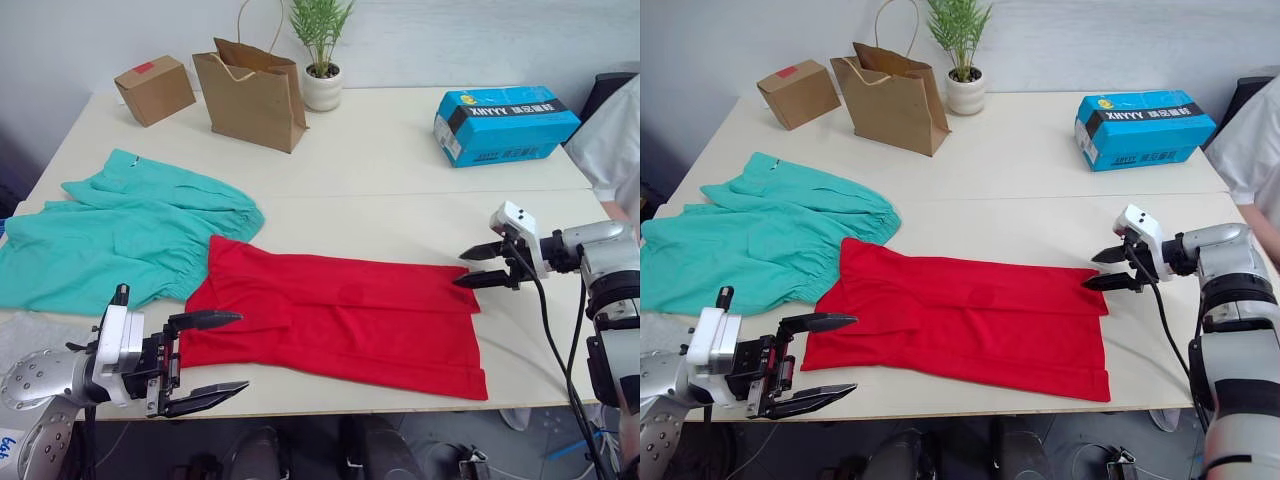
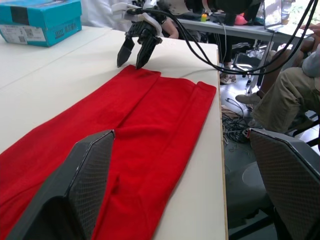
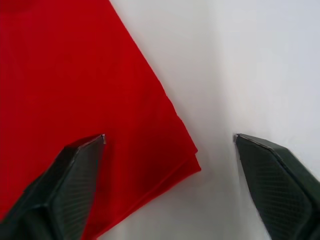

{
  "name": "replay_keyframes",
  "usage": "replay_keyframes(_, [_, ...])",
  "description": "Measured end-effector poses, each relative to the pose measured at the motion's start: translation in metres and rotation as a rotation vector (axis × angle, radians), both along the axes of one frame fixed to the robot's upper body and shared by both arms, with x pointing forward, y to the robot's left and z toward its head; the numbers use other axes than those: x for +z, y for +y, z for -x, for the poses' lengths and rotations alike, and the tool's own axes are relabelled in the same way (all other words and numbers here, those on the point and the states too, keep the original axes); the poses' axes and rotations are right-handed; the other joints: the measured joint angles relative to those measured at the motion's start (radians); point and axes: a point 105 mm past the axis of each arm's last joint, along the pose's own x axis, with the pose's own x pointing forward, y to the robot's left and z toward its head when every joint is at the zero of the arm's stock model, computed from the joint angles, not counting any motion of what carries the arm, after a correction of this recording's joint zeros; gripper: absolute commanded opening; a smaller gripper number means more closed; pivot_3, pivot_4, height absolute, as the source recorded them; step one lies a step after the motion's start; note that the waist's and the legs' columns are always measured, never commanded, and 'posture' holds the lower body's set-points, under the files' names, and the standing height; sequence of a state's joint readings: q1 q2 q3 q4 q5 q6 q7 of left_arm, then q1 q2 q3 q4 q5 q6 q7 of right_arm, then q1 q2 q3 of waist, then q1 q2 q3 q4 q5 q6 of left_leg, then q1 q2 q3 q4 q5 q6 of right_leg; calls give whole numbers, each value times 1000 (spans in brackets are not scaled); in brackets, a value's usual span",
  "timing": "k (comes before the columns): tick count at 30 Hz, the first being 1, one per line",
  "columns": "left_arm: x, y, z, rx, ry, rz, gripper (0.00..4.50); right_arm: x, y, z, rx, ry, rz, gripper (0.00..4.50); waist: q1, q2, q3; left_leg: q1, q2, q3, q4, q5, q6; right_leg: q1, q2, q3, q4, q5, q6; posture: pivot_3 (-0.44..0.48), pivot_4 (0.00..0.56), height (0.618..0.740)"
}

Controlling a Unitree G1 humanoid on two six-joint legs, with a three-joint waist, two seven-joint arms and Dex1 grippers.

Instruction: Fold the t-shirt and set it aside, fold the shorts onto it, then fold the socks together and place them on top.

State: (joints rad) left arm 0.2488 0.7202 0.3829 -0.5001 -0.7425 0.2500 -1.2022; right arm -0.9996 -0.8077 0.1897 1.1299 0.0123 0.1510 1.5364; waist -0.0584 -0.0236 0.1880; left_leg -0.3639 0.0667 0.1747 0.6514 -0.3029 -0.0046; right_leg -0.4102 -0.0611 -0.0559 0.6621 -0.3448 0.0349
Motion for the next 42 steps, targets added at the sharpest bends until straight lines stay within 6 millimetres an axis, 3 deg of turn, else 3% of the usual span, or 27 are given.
replay_keyframes(9, [3,0,-10,39,-55,37,4500,-5,1,1,-21,54,1,33,-1,0,0,0,0,0,0,0,0,0,0,0,1,0,0,0,150,740])
replay_keyframes(10, [3,1,-12,45,-59,43,4500,-5,2,1,-17,53,-1,10,-1,0,0,0,0,0,0,0,0,0,0,0,1,0,0,0,150,740])
replay_keyframes(15, [4,-7,-15,32,-100,75,4500,0,0,-2,-20,22,11,10,-2,0,0,-1,0,0,0,0,0,-1,0,0,1,0,1,0,150,740])
replay_keyframes(19, [1,-13,-21,50,-118,105,4500,22,-28,-14,-120,-109,165,10,-1,1,1,-3,0,0,1,0,0,-2,0,0,1,0,1,0,150,740])
replay_keyframes(22, [0,-14,-26,57,-109,116,4500,38,-37,-31,-196,-264,268,10,-3,1,1,-3,0,0,2,0,0,-2,0,0,1,0,1,0,150,740])
replay_keyframes(33, [7,-19,-42,84,-131,164,4500,47,-39,-60,-333,-526,374,10,-16,1,1,-5,0,0,2,1,0,-3,0,0,1,1,2,0,150,740])
replay_keyframes(36, [7,-18,-44,102,-126,169,4500,53,-38,-58,-357,-525,269,609,-16,1,1,-5,0,0,2,1,0,-3,1,0,1,1,2,0,150,740])
replay_keyframes(42, [19,-3,-87,191,-154,127,4500,75,-64,-44,-453,-581,112,2589,-2,2,1,-5,-1,0,2,2,0,-3,1,0,2,2,3,0,150,740])
